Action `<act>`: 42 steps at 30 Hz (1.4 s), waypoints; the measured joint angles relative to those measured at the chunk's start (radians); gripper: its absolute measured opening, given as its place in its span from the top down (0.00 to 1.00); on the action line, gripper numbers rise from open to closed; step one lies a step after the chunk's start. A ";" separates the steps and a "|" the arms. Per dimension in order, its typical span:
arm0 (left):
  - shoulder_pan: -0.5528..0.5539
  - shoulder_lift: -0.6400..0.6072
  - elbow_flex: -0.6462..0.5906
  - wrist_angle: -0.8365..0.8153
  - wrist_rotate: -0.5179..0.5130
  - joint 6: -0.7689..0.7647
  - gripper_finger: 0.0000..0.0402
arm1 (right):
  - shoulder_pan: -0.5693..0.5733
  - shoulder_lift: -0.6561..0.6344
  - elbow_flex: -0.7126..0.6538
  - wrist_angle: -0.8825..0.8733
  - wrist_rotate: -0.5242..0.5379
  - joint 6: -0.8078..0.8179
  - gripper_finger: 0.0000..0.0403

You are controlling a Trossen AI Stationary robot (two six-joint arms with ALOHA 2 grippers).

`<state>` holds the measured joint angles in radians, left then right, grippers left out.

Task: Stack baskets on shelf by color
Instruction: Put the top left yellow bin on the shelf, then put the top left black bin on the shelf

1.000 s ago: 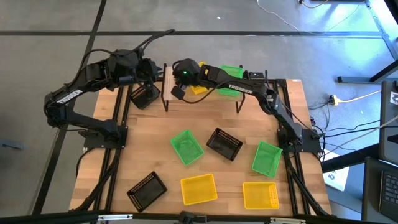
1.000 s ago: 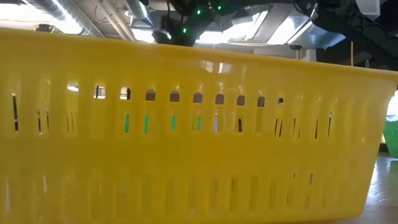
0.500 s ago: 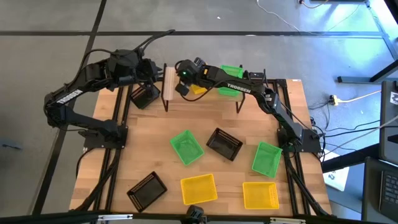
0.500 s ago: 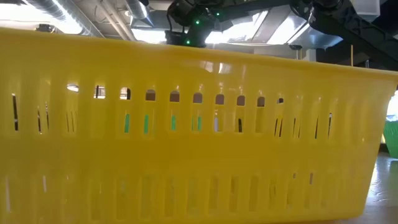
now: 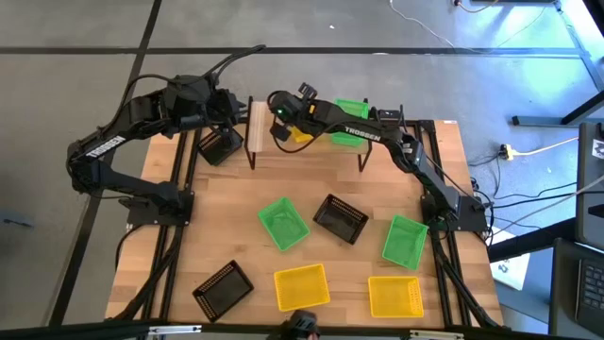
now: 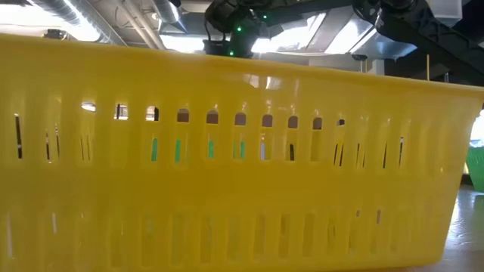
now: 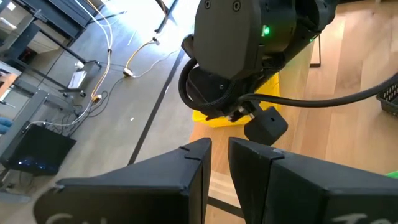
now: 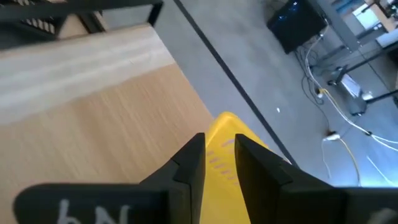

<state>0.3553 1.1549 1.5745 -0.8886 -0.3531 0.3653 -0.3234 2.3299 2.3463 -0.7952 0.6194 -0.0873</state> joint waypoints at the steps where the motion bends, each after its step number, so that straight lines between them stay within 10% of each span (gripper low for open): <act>1: 0.000 0.000 0.000 0.000 0.000 0.000 0.88 | -0.002 0.000 0.000 -0.009 0.001 0.005 0.78; 17: 0.000 0.000 0.000 -0.002 -0.001 0.002 0.88 | -0.005 -0.061 0.009 0.003 -0.025 -0.047 0.78; 33: 0.000 0.002 0.000 -0.311 -0.004 -0.590 0.88 | -0.042 -0.306 0.011 -0.231 -0.789 -0.297 0.78; 42: 0.019 0.004 -0.015 -0.512 -0.008 -0.997 0.88 | -0.047 -0.416 0.010 -0.439 -1.008 -0.488 0.78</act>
<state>0.3744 1.1587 1.5598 -1.4008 -0.3611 -0.6314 -0.3704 1.9140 2.3561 -1.2346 -0.3890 -0.5756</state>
